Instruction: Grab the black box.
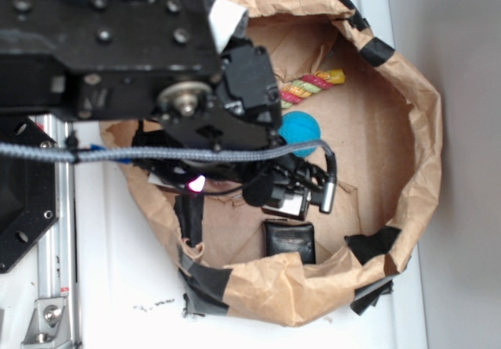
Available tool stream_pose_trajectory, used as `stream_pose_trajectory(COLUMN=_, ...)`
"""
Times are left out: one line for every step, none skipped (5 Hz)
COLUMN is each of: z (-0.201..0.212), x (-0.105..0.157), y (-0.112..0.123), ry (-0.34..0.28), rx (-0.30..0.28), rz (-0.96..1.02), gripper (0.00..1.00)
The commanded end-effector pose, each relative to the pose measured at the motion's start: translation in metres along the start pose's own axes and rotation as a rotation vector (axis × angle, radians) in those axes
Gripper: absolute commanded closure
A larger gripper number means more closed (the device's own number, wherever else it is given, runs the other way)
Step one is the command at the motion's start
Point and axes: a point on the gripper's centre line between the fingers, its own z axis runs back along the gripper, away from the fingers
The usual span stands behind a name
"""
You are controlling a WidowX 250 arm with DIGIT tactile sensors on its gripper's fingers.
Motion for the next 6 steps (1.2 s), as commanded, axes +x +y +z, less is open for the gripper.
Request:
stream_pose_trajectory(z=-0.016, x=0.006, y=-0.035, ry=0.002, rx=-0.069, rz=0.029, gripper=0.00)
stream_pose_trajectory(z=-0.047, x=0.003, y=-0.045, ry=0.036, rx=-0.025, rz=0.052, gripper=0.00)
stream_pose_trajectory(z=-0.070, x=-0.008, y=-0.047, ry=0.059, rx=0.031, rz=0.043, gripper=0.00)
stream_pose_trajectory(z=-0.091, x=-0.033, y=-0.028, ry=0.118, rx=0.098, rz=0.050, gripper=0.00)
stream_pose_trajectory(z=-0.095, x=-0.044, y=-0.020, ry=0.137, rx=0.107, rz=0.024, gripper=0.00)
stream_pose_trajectory(z=-0.093, x=-0.042, y=-0.015, ry=0.102, rx=0.108, rz=-0.014, gripper=0.00)
